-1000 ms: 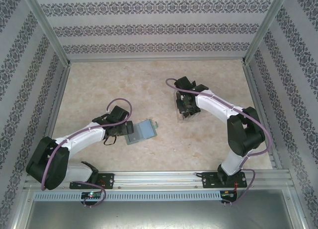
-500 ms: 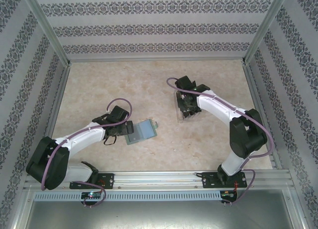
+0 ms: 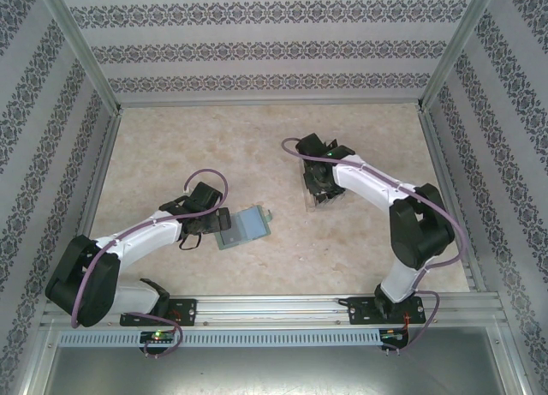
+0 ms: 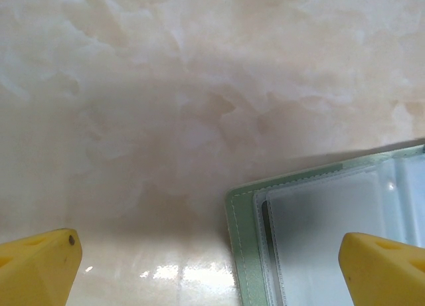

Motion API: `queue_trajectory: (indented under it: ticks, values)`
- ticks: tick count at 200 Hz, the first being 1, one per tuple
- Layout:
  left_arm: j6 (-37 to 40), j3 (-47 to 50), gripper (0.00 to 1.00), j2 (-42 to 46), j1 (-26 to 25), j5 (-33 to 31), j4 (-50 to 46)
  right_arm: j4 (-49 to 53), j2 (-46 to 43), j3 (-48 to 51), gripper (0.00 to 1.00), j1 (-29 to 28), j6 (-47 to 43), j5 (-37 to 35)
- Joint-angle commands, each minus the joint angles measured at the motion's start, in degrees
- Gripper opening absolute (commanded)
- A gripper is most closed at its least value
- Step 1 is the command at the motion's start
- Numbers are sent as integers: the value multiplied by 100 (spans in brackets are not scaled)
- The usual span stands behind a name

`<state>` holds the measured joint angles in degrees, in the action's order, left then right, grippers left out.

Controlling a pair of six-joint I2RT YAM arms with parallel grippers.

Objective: Put the credit cards into the card holder

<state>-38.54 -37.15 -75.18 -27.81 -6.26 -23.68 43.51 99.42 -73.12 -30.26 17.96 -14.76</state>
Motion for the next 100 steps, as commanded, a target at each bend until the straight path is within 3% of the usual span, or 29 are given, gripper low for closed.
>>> queue_trajectory:
  ticks: [1,100]
  values:
    - [86,20,100,-4,-78,-121,117,176,148,-165,30,-76,-46,-167]
    - [89,36,100,46,-82,-174,104,110,114,-150,23,-109,-17,41]
